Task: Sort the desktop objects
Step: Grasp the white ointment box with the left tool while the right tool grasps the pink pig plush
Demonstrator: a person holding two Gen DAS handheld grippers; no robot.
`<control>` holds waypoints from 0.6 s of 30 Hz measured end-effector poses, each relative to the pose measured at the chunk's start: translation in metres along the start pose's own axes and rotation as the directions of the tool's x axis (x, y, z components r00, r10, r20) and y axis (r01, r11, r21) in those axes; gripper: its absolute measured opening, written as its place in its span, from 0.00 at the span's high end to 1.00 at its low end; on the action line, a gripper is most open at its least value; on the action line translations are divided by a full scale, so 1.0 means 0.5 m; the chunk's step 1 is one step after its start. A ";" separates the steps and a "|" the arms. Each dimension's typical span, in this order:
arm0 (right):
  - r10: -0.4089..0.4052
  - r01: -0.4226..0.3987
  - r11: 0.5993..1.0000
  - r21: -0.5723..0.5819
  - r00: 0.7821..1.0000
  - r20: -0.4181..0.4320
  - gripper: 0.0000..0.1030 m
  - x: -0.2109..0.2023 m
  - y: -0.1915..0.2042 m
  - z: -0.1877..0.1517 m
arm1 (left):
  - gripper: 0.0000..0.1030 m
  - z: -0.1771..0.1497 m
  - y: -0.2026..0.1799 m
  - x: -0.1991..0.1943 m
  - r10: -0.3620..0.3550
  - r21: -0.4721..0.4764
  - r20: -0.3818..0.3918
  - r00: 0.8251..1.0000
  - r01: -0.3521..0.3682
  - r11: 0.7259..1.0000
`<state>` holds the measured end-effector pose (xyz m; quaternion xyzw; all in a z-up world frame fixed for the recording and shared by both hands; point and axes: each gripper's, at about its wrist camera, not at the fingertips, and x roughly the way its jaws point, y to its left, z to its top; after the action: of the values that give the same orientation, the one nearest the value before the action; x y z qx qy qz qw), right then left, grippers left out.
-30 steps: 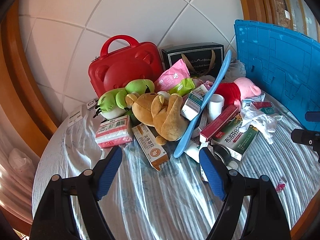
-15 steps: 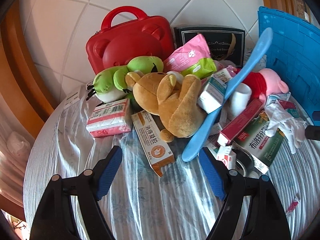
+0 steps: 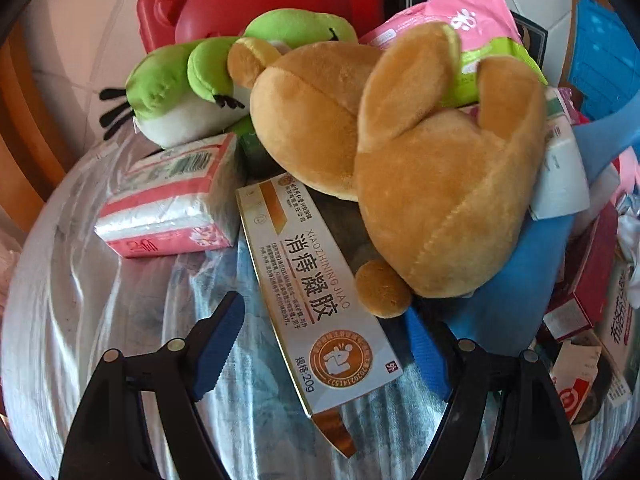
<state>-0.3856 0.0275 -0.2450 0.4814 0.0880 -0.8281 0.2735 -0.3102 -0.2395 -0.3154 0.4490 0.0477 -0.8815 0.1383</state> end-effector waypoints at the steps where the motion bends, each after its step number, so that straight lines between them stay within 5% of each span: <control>1: 0.018 -0.018 1.000 0.005 1.000 -0.010 0.01 0.012 0.005 0.007 | 0.15 -0.001 0.011 0.007 -0.003 -0.020 -0.006 1.000 0.003 1.000; 3: 0.042 -0.042 0.999 0.000 0.999 -0.021 0.01 0.034 0.019 0.023 | 0.06 -0.002 0.033 0.018 -0.004 -0.046 -0.010 1.000 0.003 0.999; 8: 0.015 -0.015 1.000 -0.020 1.000 0.019 0.03 0.058 0.028 0.054 | 0.07 -0.016 0.071 0.033 -0.016 -0.084 -0.053 0.998 0.011 0.996; 13: -0.099 0.110 0.988 -0.113 0.990 0.100 0.03 0.040 0.019 0.086 | 0.35 -0.025 0.052 0.014 -0.031 -0.008 -0.034 0.999 0.031 1.000; 18: -0.173 0.201 0.938 -0.281 0.977 0.121 0.03 0.058 0.012 0.136 | 0.43 -0.014 0.051 0.018 -0.078 0.038 -0.079 0.994 0.081 0.996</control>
<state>-0.4446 -0.0158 -0.2333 0.3856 0.2414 -0.8501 0.2652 -0.3025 -0.2642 -0.3257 0.4832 0.0529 -0.8690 0.0920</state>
